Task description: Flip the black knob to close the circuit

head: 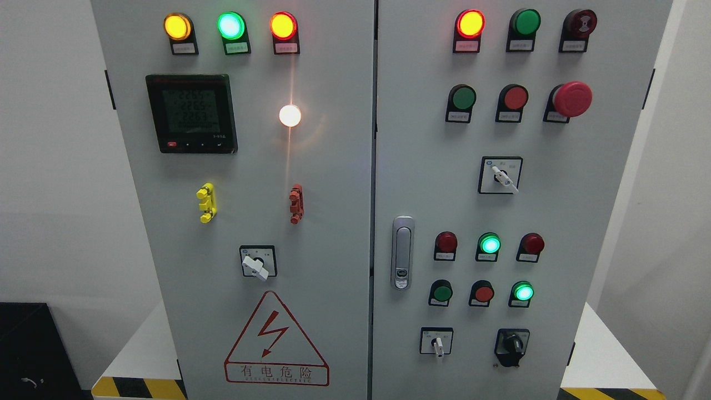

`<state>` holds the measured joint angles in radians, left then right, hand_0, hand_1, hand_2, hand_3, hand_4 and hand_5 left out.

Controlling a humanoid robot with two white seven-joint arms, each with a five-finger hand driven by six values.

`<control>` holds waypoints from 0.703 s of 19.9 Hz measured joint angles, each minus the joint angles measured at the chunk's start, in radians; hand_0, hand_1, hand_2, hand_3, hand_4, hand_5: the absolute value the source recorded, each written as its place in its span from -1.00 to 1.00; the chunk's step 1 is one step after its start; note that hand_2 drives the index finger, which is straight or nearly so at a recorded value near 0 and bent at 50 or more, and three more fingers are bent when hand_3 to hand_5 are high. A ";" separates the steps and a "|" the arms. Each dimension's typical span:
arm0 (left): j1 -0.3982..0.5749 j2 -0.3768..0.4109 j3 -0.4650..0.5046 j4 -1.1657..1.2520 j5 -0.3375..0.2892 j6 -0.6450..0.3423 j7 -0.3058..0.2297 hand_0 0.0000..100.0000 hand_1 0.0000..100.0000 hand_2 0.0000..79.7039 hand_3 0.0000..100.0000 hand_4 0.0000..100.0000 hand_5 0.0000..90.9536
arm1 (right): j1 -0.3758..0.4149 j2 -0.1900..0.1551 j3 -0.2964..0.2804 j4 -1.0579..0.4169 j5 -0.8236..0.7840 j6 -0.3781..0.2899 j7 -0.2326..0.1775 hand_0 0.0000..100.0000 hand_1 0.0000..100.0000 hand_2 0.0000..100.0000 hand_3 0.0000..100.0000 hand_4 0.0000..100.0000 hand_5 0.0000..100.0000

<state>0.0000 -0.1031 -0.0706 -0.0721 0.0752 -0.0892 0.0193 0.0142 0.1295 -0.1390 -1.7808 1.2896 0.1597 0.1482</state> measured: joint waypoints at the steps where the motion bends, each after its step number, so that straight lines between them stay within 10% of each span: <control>1: 0.000 0.000 0.000 0.000 0.000 0.000 0.000 -0.76 0.11 -1.00 -1.00 -1.00 -1.00 | -0.008 0.000 0.001 -0.002 0.007 0.002 0.004 -1.00 -1.00 0.87 1.00 0.94 0.98; 14: 0.000 0.000 0.000 0.000 0.000 0.000 0.000 -0.76 0.11 -1.00 -1.00 -1.00 -1.00 | -0.137 0.003 -0.002 0.012 0.091 0.006 0.040 -1.00 -1.00 0.87 1.00 0.95 0.99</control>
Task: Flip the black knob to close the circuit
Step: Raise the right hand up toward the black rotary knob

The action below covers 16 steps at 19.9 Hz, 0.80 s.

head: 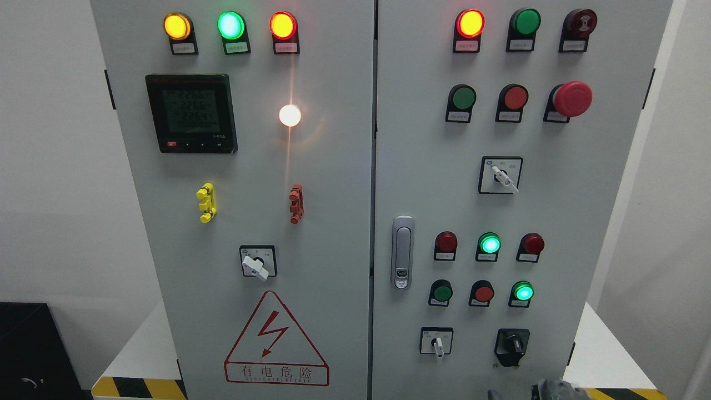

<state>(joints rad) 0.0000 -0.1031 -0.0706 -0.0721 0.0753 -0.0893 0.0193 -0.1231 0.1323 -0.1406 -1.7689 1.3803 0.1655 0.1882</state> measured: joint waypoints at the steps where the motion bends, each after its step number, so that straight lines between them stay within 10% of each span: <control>1: 0.000 0.000 0.000 0.000 0.000 0.000 0.000 -0.76 0.11 -1.00 -1.00 -1.00 -1.00 | -0.007 0.000 0.000 0.003 0.005 0.000 0.000 -1.00 -1.00 0.87 1.00 0.95 0.99; 16: 0.000 0.000 0.000 0.000 0.000 0.000 0.000 -0.76 0.11 -1.00 -1.00 -1.00 -1.00 | -0.084 0.001 -0.004 0.047 0.042 0.013 0.002 -1.00 -1.00 0.87 1.00 0.96 0.99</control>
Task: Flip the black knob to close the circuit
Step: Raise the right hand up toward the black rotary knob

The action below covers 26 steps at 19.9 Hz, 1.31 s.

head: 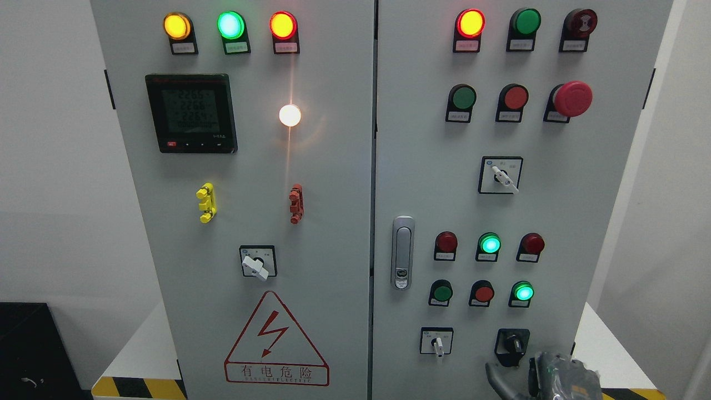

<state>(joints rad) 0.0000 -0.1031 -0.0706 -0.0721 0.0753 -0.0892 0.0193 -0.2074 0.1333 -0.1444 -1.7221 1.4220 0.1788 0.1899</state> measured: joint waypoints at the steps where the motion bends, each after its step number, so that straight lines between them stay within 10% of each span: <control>1: 0.000 0.000 0.000 0.000 0.000 0.000 0.000 -0.76 0.11 -1.00 -1.00 -1.00 -1.00 | -0.003 0.000 -0.001 0.002 0.002 0.000 0.000 -1.00 -1.00 0.87 1.00 0.96 0.99; 26: 0.000 0.000 0.000 0.000 0.000 0.000 0.000 -0.76 0.11 -1.00 -1.00 -1.00 -1.00 | -0.035 -0.008 -0.052 0.061 0.010 -0.004 -0.029 -1.00 -1.00 0.84 1.00 0.96 0.98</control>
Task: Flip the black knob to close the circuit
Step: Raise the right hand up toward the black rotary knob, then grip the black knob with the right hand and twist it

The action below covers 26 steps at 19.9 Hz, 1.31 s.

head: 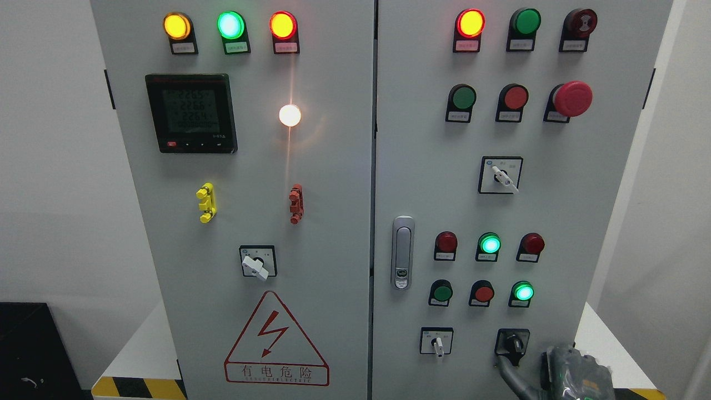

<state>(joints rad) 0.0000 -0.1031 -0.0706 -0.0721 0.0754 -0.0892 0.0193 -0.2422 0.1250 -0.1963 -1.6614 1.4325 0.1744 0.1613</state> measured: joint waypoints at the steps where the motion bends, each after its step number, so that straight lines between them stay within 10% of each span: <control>1: 0.000 0.000 0.000 0.000 0.000 0.000 0.000 -0.76 0.11 -1.00 -1.00 -1.00 -1.00 | 0.000 0.000 -0.002 0.001 0.000 -0.001 0.000 -1.00 -1.00 0.84 1.00 0.96 0.98; 26: 0.000 0.000 0.000 0.000 0.000 0.000 0.000 -0.76 0.11 -1.00 -1.00 -1.00 -1.00 | -0.012 -0.004 -0.039 0.011 -0.005 -0.002 -0.001 -1.00 -1.00 0.82 1.00 0.95 0.98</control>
<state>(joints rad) 0.0000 -0.1031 -0.0706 -0.0721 0.0755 -0.0892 0.0192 -0.2543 0.1213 -0.2352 -1.6500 1.4277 0.1722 0.1604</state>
